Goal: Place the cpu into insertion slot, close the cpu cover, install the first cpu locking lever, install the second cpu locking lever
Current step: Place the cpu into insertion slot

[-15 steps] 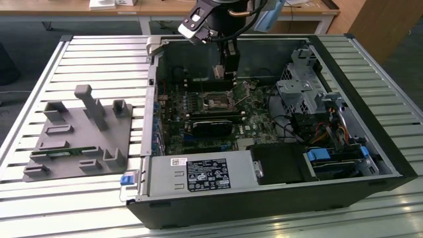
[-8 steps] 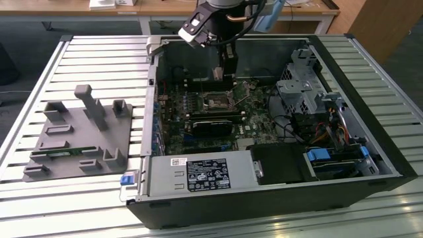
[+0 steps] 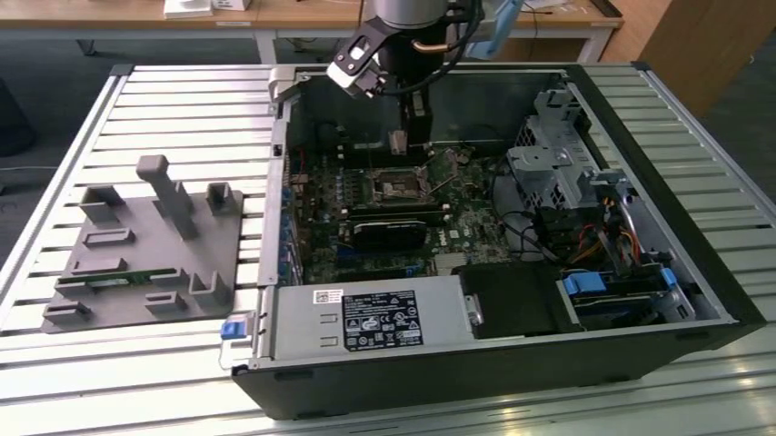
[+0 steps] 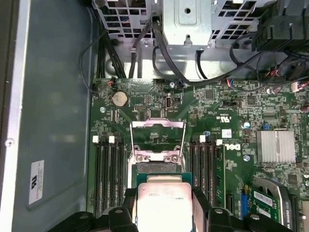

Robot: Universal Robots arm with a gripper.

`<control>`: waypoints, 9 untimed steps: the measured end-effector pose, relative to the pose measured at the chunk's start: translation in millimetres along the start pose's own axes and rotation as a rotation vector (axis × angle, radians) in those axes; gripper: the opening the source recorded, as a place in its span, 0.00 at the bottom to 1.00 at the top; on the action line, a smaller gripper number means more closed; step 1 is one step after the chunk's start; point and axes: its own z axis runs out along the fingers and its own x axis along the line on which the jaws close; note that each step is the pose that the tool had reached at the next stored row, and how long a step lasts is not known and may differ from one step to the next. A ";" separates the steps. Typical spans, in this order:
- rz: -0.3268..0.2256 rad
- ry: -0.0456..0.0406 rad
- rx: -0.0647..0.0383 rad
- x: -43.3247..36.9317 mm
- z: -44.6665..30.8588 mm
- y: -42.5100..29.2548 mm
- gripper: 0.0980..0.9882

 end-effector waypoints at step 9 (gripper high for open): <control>0.000 0.0000 0.000 -0.1 10.3 -1.2 0.50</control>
